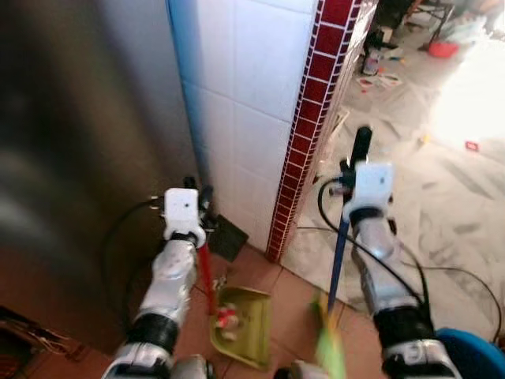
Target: Sweep floor
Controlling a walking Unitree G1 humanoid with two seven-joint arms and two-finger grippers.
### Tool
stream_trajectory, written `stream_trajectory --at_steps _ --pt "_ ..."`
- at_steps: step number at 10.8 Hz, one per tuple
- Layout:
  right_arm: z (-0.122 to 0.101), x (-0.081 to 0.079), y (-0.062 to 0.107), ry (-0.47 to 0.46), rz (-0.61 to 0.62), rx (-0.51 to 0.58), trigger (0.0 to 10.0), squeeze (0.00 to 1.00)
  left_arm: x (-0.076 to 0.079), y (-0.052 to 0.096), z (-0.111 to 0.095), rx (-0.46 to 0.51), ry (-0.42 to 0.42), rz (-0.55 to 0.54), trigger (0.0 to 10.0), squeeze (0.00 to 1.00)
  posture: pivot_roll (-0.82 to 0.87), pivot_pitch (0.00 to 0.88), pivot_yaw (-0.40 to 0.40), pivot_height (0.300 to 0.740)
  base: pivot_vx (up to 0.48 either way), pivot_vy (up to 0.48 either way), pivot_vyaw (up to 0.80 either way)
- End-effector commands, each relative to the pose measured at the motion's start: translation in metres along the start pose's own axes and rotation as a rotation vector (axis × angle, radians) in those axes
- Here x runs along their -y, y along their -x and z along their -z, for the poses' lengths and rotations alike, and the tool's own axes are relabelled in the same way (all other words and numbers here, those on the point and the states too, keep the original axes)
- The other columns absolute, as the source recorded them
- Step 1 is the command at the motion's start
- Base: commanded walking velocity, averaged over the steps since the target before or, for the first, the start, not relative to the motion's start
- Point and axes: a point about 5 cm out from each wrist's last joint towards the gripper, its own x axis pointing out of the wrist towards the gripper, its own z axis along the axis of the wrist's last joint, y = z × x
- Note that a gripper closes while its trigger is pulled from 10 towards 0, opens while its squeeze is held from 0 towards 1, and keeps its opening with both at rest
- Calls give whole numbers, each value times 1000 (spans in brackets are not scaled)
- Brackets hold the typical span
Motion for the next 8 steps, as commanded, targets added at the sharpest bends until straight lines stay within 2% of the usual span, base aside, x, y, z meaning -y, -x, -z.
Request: stream_trajectory --at_steps 1,2,4,6,8 --pt "-9 2 -3 -14 25 48 10000 0 1 -4 -18 78 -18 31 10000 0 -37 0 19 740 0 0 0" --pt "-7 2 -3 -19 62 31 10000 0 1 1 -18 70 -24 66 10000 0 -32 0 20 740 0 0 0" --pt "-14 4 -7 -30 77 51 10000 0 2 8 -22 59 0 111 10000 0 -36 0 19 740 0 0 -800" --pt "-13 6 -9 -34 82 45 10000 0 7 9 -27 59 7 151 10000 0 -38 0 16 740 0 0 -766" --pt "-13 3 -9 -42 67 40 10000 0 9 10 -29 57 18 154 10000 0 -38 0 7 740 -124 0 0"
